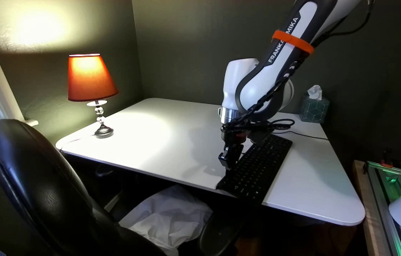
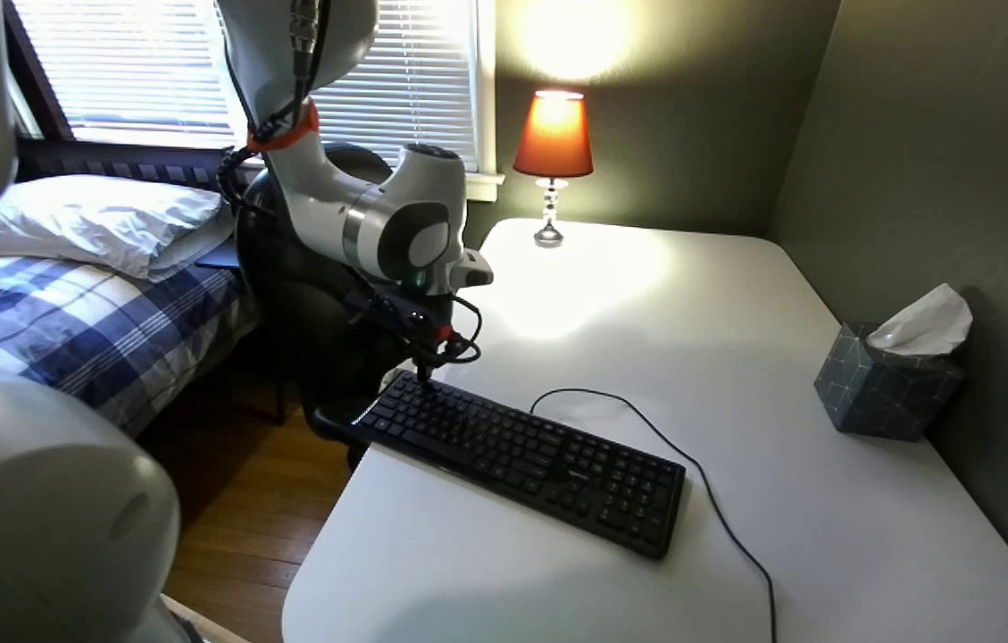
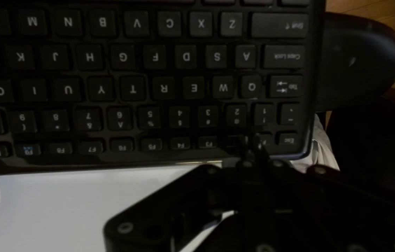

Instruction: Press one key on the keyboard.

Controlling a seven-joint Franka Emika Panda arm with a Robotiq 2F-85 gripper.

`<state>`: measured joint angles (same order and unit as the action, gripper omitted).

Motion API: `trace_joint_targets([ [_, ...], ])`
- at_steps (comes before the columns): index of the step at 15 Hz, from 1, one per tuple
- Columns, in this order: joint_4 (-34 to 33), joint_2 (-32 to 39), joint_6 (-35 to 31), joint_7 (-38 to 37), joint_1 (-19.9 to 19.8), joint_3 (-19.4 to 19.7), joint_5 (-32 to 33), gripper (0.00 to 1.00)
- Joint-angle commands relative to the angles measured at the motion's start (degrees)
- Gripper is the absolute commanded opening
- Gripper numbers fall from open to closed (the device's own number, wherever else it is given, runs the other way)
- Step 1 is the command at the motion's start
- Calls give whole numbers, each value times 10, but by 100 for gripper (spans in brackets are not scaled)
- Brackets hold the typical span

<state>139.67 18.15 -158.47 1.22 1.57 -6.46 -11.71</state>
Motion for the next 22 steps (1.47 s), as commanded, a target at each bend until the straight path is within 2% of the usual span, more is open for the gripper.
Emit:
trace_joint_targets([
  [1, 30, -31, -23, 1, -3, -7, -6, 0],
  [2, 33, -37, -21, -2, -1, -5, -4, 26],
  [3, 36, -42, -23, -4, 0, -5, -3, 27],
  [13, 84, -119, -25, -21, 20, -1, 7, 99],
  [22, 120, -182, -38, -68, 28, 6, 46, 100],
])
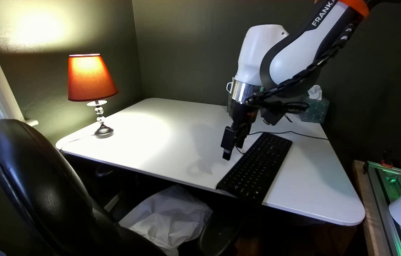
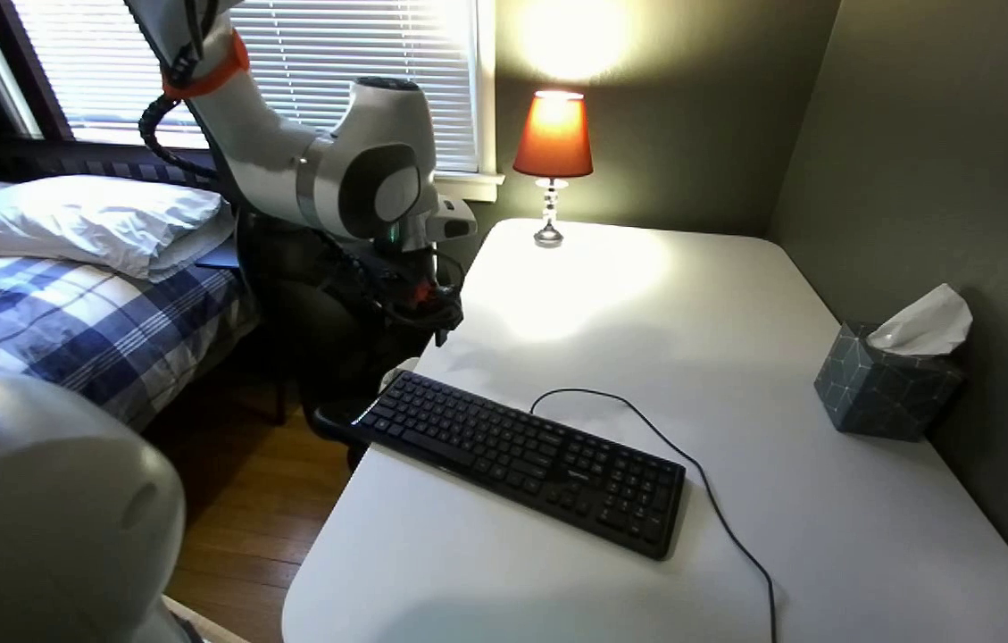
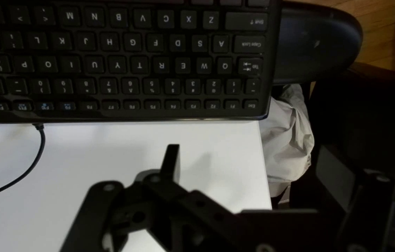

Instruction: Press one key on the keyboard.

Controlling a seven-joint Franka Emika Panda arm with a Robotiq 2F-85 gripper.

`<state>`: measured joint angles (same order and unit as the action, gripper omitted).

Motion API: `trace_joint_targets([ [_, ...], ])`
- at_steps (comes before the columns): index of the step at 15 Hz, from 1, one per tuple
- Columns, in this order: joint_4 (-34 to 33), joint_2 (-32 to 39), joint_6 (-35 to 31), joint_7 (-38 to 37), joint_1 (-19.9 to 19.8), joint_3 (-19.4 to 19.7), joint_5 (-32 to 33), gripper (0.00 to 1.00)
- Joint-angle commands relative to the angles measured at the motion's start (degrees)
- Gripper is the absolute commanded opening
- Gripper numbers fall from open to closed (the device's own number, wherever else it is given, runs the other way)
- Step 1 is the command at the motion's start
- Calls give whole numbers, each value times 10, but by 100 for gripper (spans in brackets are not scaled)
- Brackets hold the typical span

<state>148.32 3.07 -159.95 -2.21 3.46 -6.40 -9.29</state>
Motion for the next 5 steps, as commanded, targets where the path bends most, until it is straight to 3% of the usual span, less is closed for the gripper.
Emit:
trace_joint_targets([
  [1, 4, -6, -3, -6, 5, 5, 4, 100],
  [5, 14, -20, -6, -14, 6, 5, 10, 100],
])
